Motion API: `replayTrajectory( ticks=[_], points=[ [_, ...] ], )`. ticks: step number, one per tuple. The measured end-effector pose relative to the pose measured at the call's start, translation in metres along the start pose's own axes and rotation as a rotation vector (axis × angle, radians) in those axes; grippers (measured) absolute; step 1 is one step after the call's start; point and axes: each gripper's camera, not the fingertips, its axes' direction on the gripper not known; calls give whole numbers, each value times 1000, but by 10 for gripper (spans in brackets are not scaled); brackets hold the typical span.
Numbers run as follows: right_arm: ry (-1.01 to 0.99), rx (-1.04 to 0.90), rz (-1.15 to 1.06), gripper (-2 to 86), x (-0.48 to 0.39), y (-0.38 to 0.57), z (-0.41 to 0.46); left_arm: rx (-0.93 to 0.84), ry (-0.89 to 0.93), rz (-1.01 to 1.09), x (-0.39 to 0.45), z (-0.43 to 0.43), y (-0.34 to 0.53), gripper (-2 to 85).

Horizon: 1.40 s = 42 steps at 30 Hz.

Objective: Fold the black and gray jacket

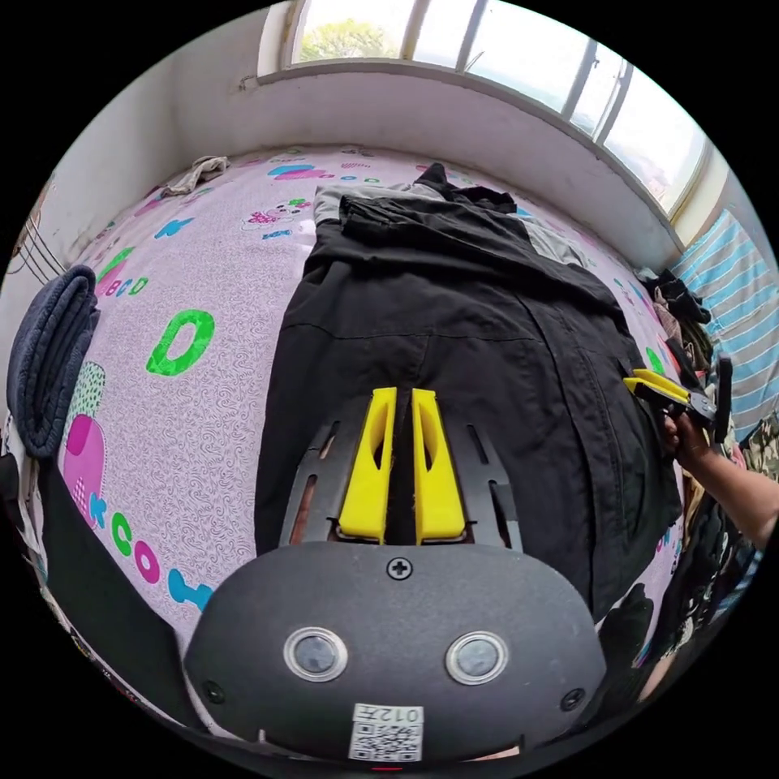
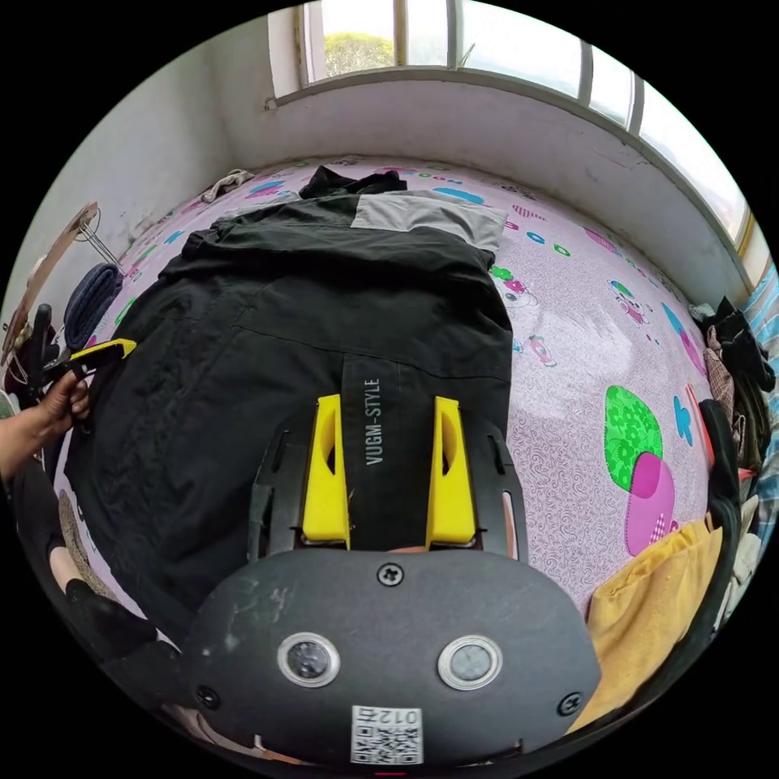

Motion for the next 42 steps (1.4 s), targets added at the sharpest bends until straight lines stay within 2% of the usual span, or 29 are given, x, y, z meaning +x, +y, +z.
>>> replayTrajectory(
  ticks=[2, 5, 7, 8, 10, 13, 14, 18, 25, 27, 31, 33, 35, 38, 42],
  points=[
    [-12, -27, 47, 152, 5, 2, -4, -11, 25, 56, -2, -1, -3, 13],
    [-130, -104, 116, 129, 13, 8, -24, -114, -80, 78, 4, -12, -7, 8],
    [-160, -61, 56, 110, -2, 27, -49, -88, -3, 119, 9, -28, 1, 7],
    [-139, -54, 32, 112, -15, 41, -62, -54, 48, 138, 13, -41, 10, 6],
    [-114, -63, 7, 114, -31, 63, -69, -22, 35, 147, 18, -52, 25, 6],
    [-75, -128, -2, 104, -41, 93, -54, -54, 4, 186, 24, -43, 49, 3],
    [-67, -95, -14, 89, -41, 104, -54, -104, -11, 182, 22, -31, 56, 2],
    [2, -49, -64, 51, -46, 122, -54, -33, 0, 190, 9, -24, 71, 0],
    [27, 26, -119, 51, -71, 142, -60, -50, 71, 188, -6, -12, 57, 4],
    [5, 14, -113, 57, -74, 140, -63, -119, 78, 160, -15, -10, 47, 6],
    [-131, -120, -33, 59, -75, 120, -76, -162, 168, 88, -46, -29, 38, 8],
    [-233, -126, -68, 47, -81, 119, -88, -148, 165, 102, -61, -45, 39, 8],
    [-247, -109, -81, 57, -96, 123, -101, -130, 151, 99, -67, -51, 42, 8],
    [-244, -110, -112, 83, -128, 125, -103, -93, 177, 151, -52, -45, 47, 8],
    [-262, -150, -174, 99, -171, 125, -97, -88, 115, 280, -6, -16, 51, 7]
  ],
)
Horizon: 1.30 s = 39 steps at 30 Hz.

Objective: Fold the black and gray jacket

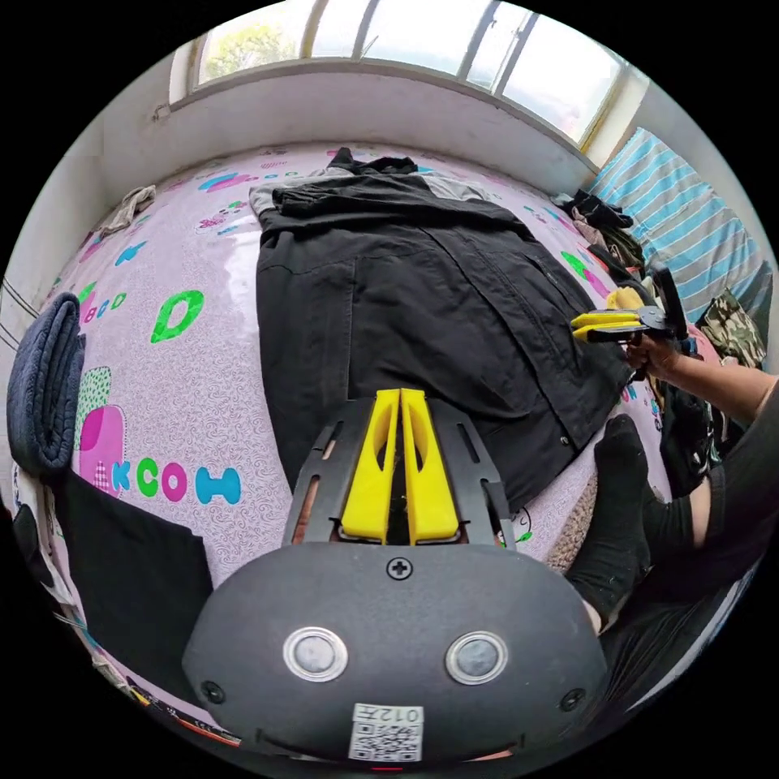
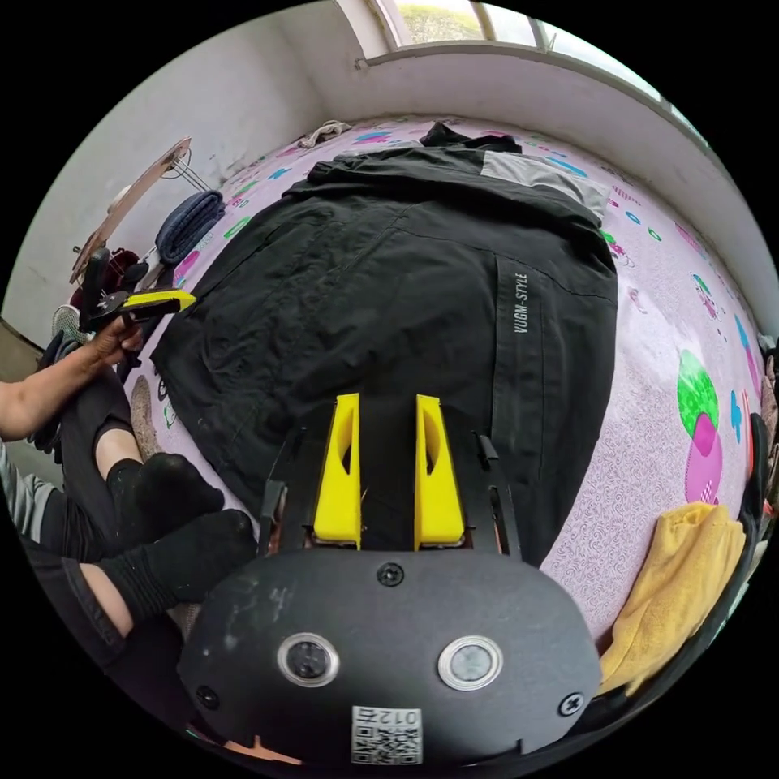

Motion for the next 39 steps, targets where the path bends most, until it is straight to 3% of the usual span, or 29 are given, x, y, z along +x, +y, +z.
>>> replayTrajectory(
  ticks=[3, 5, 11, 15, 20, 24, 27, 33, 39],
  points=[
    [94, 50, -82, 98, -33, 3, -1, -70, -25, 27, 6, 31, -4, 5],
    [145, 98, -129, 98, -56, 7, -3, -16, 2, 15, -2, 35, 0, 5],
    [124, 126, -77, 91, -78, -14, -19, 10, 43, 40, -19, 49, -13, 7],
    [80, 111, -23, 86, -86, -38, -34, -179, 147, 22, -41, 47, -46, 11],
    [16, 88, -30, 78, -95, -75, -61, -255, 185, -128, -115, 8, -50, 34],
    [-13, 79, -1, 73, -99, -103, -81, -395, 396, -307, -182, 29, -36, 71],
    [-67, 83, 46, 77, -102, -124, -100, -436, 521, -388, -210, 58, -23, 78],
    [-177, 94, 139, 72, -99, -162, -142, -458, 587, -381, -226, 94, -31, 75],
    [-502, -17, 234, 86, -48, -193, -205, -511, 576, -260, -219, 115, -47, 63]
  ],
)
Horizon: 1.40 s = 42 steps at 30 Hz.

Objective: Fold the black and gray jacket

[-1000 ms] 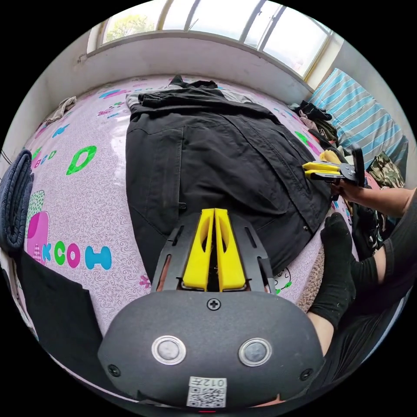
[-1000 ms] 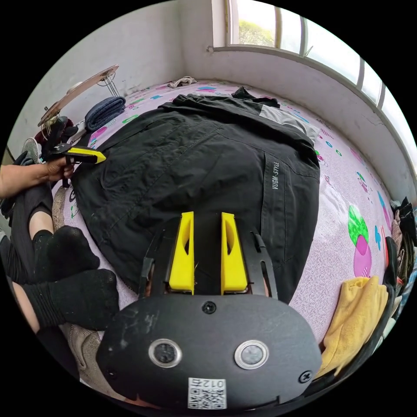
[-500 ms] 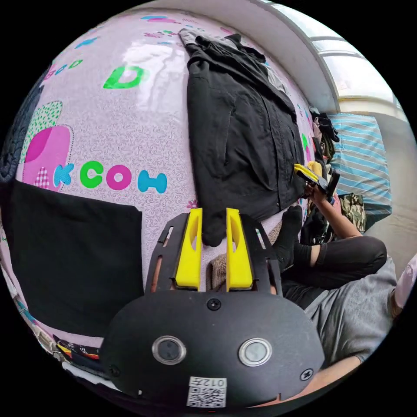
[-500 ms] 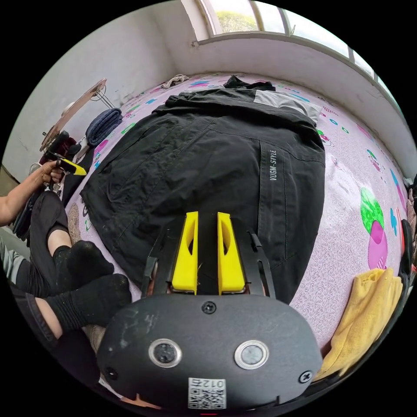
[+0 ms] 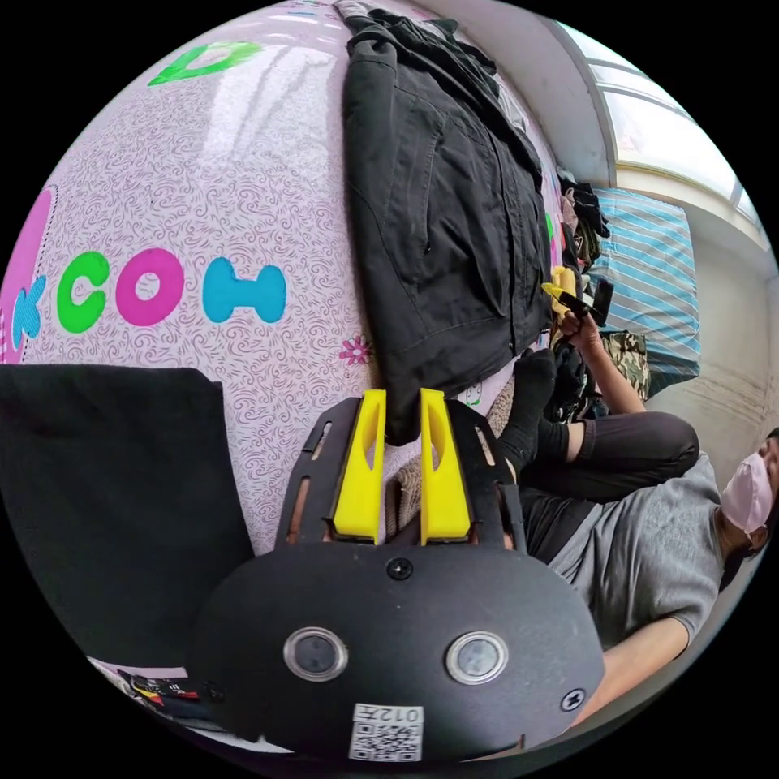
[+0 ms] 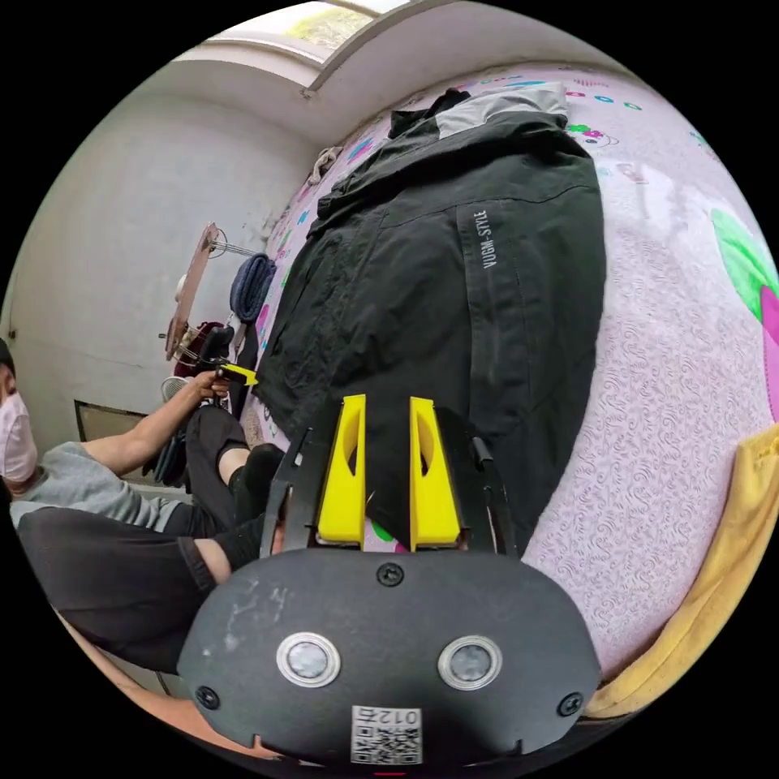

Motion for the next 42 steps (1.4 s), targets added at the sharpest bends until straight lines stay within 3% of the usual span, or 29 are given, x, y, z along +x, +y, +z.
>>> replayTrajectory(
  ticks=[4, 7, 11, 18, 24, 31, 36, 42],
  points=[
    [13, 179, 151, 97, 13, 22, -129, -4, 32, 25, -11, 4, -6, 62],
    [24, 105, 295, 103, 34, 43, -181, 0, 58, 52, -20, 6, -9, 61],
    [-82, -15, 386, 107, 33, 57, -188, 6, 60, 94, -28, 9, -12, 60],
    [-225, -136, 366, 110, -17, 30, -149, 20, 61, 131, -40, 16, -10, 56],
    [-279, -90, 362, 95, -76, 32, -149, 16, 55, 138, -52, 23, -7, 45],
    [-388, 62, 309, 8, -158, 61, -182, -16, 33, 124, -57, 23, -2, 17],
    [-539, 235, 210, -1, -224, 81, -228, 141, 196, 219, -51, -22, 31, 11],
    [-638, 367, 95, -4, -307, 116, -281, 303, 226, 280, -40, -62, 81, 15]
  ],
)
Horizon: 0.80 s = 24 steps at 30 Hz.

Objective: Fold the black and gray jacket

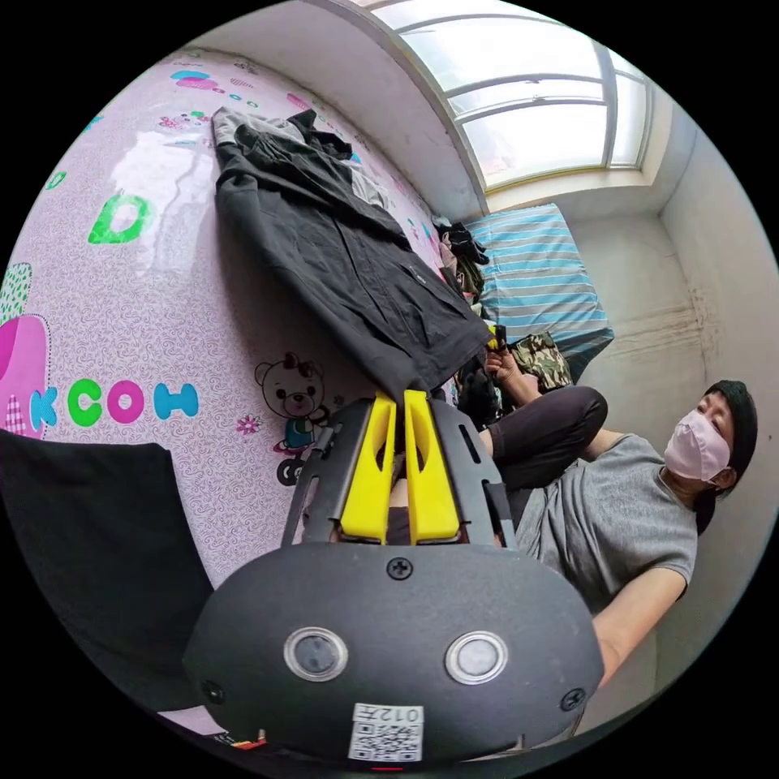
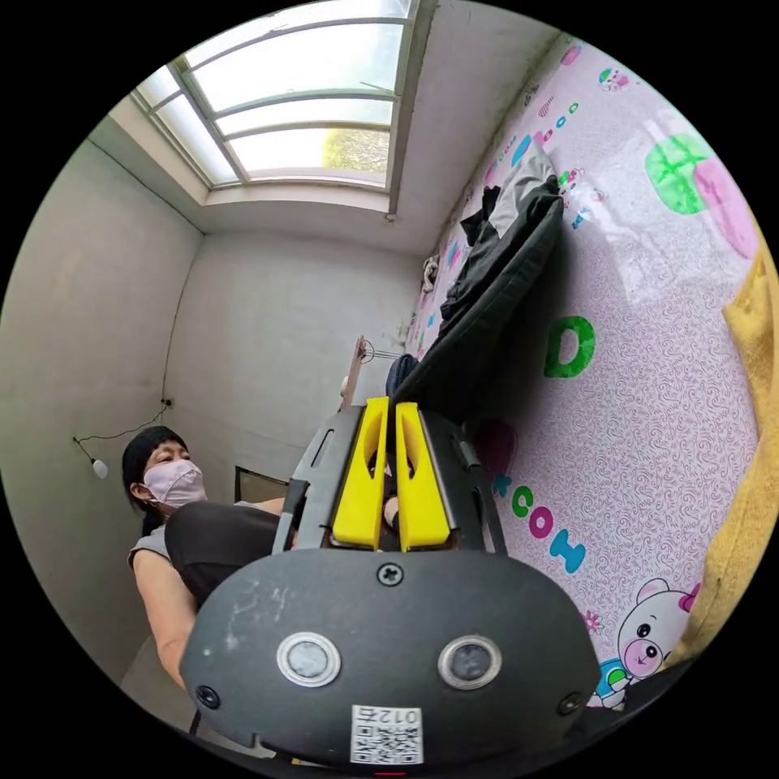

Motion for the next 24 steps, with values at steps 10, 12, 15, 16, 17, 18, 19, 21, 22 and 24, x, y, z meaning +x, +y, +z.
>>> replayTrajectory(
  ticks=[10, 12, 15, 16, 17, 18, 19, 21, 22, 24],
  points=[
    [-122, 11, -162, -4, -146, 94, 2, 152, 84, 97, 59, -26, 82, 24],
    [-166, 35, -193, -4, -166, 117, -4, 223, 101, 115, 73, -39, 113, 26],
    [-255, 100, -247, -5, -194, 156, -15, 325, 132, 151, 94, -56, 156, 29],
    [-293, 123, -268, -5, -203, 170, -18, 345, 137, 158, 98, -59, 164, 30],
    [-325, 143, -292, -5, -212, 183, -19, 387, 142, 176, 108, -65, 179, 31],
    [-337, 152, -305, -5, -216, 188, -19, 425, 140, 197, 117, -70, 192, 31],
    [-354, 167, -327, -5, -223, 196, -18, 445, 137, 204, 121, -73, 197, 31],
    [-363, 189, -344, -5, -230, 201, -14, 503, 137, 211, 128, -80, 208, 32],
    [-356, 199, -349, -5, -232, 200, -10, 512, 136, 209, 128, -81, 208, 32],
    [-338, 213, -347, -5, -231, 192, -2, 520, 126, 198, 122, -83, 198, 32]
  ],
)
